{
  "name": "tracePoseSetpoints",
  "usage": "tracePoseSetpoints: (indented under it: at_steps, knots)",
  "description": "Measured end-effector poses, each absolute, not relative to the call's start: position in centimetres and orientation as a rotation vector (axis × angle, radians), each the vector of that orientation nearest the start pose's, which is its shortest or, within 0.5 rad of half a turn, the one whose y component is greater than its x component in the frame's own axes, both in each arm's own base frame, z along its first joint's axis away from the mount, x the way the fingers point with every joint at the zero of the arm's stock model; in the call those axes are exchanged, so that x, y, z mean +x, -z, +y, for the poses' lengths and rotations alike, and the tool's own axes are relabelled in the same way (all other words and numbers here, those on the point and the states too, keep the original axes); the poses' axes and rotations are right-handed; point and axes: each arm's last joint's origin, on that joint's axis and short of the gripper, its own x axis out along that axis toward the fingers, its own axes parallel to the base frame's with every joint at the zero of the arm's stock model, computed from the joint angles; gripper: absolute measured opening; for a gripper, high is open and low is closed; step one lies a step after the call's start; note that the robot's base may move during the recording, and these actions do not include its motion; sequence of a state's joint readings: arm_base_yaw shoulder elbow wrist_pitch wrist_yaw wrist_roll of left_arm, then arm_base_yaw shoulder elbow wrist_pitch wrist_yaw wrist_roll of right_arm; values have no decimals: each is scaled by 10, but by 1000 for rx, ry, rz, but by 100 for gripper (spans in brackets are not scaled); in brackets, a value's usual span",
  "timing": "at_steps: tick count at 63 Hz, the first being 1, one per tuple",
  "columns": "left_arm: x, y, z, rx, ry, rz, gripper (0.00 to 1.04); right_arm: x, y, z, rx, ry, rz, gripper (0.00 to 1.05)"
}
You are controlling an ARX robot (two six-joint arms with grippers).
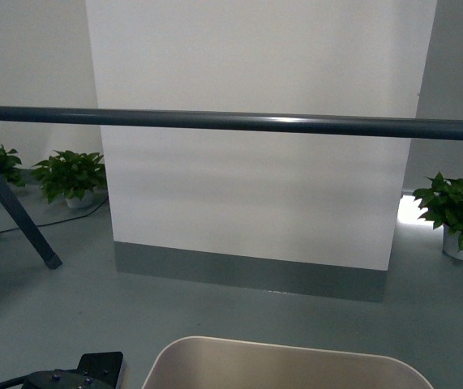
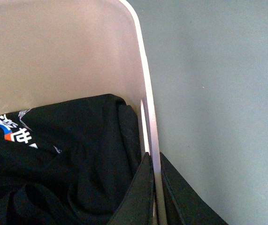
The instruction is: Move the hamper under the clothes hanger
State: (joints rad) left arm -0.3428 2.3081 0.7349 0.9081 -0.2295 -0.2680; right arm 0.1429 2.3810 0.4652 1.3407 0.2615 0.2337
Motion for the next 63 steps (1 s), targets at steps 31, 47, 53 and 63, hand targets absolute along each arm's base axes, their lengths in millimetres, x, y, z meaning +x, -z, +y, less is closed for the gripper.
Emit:
tracePoseSetpoints:
  at_steps: [31,47,53,63]
  knots:
    - [322,35,-105,-69,-19,692,4,273,44,30,104,182,602,3]
    - [327,41,-104,-64,-34,681,4,280,54,32,104,174,614,3]
    - [327,44,-104,-61,-39,687,4,281,55,34,103,173,615,3]
    - [328,47,-105,-62,-42,687,4,283,57,35,100,176,618,3]
